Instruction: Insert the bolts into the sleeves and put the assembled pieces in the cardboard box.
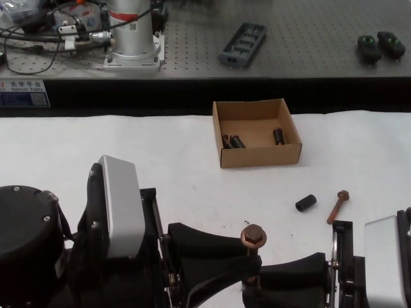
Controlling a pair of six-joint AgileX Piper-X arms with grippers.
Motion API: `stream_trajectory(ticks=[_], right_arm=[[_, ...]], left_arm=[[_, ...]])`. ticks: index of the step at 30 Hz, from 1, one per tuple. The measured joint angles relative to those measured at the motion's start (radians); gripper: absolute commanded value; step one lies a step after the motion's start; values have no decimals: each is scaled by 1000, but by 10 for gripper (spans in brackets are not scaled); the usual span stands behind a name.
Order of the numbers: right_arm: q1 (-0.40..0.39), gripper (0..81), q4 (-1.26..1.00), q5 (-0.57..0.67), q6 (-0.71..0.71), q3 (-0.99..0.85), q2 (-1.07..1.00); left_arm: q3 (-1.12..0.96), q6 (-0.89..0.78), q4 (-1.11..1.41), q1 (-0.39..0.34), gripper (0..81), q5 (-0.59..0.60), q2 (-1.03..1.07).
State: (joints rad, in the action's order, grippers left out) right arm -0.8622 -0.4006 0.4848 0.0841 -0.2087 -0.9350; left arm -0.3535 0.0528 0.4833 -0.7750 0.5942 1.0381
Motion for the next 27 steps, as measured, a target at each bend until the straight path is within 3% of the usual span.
stream_trajectory(ticks=[27], right_arm=[[0, 54, -1, 2, 6, 3, 0]], left_arm=[[0, -61, -14, 0, 6, 14, 0]])
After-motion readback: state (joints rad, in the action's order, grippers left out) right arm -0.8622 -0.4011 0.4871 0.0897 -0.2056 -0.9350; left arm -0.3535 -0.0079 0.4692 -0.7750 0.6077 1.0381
